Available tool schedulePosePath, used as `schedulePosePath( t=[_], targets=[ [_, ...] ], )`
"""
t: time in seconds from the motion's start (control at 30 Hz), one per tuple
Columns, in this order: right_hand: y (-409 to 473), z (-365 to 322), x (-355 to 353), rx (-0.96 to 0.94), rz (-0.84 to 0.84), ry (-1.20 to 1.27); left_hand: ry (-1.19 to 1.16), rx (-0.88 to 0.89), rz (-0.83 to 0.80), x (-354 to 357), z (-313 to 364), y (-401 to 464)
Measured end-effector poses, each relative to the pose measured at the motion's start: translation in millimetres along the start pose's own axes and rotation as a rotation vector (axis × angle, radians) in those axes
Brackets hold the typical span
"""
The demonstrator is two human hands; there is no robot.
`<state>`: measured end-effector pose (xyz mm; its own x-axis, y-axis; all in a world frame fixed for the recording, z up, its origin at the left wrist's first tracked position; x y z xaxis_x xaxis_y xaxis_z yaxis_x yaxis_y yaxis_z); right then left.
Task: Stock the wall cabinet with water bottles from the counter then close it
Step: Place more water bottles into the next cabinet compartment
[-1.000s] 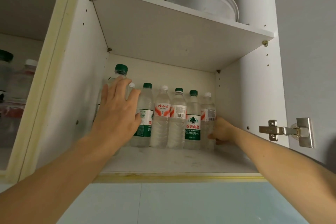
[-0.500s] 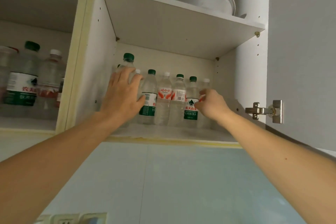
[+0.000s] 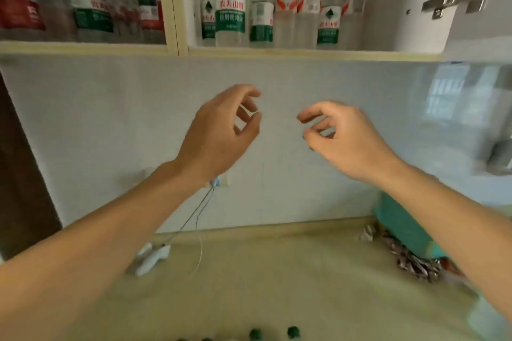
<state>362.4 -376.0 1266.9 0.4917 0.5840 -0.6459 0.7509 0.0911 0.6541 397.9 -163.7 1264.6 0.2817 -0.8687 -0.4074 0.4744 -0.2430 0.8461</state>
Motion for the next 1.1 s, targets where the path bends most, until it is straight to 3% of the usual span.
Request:
schedulePosePath(
  t=[0.2, 0.47, 0.57, 0.67, 0.8, 0.93, 1.1],
  targets=[
    [-111, 67, 83, 0.263, -0.34, 0.015, -0.063, -0.343, -0.294, 72, -40, -139],
    [-232, 142, 180, 0.576, -0.771, 0.027, 0.022, -0.896, -0.948, 141, -92, -293],
    [-271, 161, 207, 0.676, -0.857, 0.039, 0.085, -0.95, -1.07, 161, -98, -328],
    [-303, 170, 229, 0.838, -0.888, 0.12, 0.309, -0.827, -1.214, 177, -98, -353],
    [-320, 177, 251, 0.896, -0.896, 0.148, 0.475, -0.709, -1.197, 187, -101, -386],
    [-323, 190, 257, 0.914, -0.886, 0.179, 0.566, -0.712, -1.082, 202, -95, -404],
    [-326, 201, 257, 1.006, -0.846, 0.269, 0.444, -0.787, -0.885, 224, -81, -401]
  ],
)
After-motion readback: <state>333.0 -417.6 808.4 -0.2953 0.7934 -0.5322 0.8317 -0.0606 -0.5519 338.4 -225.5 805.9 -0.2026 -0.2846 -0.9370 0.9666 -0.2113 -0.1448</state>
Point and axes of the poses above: each hand's wrist, its own y-axis towards the middle knuckle, its own x-axis out of the palm, z = x × y, the point moved 3 cm from there along y, towards the middle knuckle, and after that the axes turned 6 degrees about -y, right-handed, at the moved point
